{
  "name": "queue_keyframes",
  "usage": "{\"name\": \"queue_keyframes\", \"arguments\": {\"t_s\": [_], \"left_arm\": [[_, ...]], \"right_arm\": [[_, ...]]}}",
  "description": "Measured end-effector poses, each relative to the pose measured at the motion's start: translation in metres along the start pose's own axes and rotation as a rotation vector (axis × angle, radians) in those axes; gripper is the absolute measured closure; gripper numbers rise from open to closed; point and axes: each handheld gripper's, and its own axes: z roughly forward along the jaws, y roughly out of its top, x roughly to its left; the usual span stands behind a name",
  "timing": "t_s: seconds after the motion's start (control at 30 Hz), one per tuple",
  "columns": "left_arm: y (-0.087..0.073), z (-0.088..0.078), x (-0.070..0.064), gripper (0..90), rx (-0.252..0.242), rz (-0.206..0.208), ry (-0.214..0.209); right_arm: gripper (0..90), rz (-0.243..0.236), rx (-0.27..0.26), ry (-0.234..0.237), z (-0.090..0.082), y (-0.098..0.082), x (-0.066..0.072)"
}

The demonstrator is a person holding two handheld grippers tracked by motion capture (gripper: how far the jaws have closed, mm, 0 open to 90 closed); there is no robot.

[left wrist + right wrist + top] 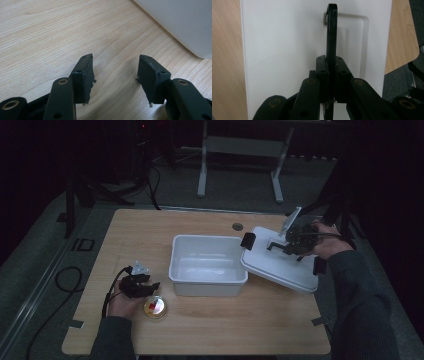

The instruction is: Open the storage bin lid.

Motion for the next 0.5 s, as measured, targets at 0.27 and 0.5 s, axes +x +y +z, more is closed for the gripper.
{"name": "queue_keyframes", "arguments": {"t_s": [0.27, 0.5], "left_arm": [[0.0, 0.0, 0.0, 46.9, -0.001, 0.0, 0.0], [0.0, 0.0, 0.0, 46.9, -0.001, 0.0, 0.0]], "right_arm": [[84.3, 0.017, 0.001, 0.003, 0.003, -0.009, -0.002], [84.3, 0.039, 0.005, -0.001, 0.003, -0.021, -0.003]]}}
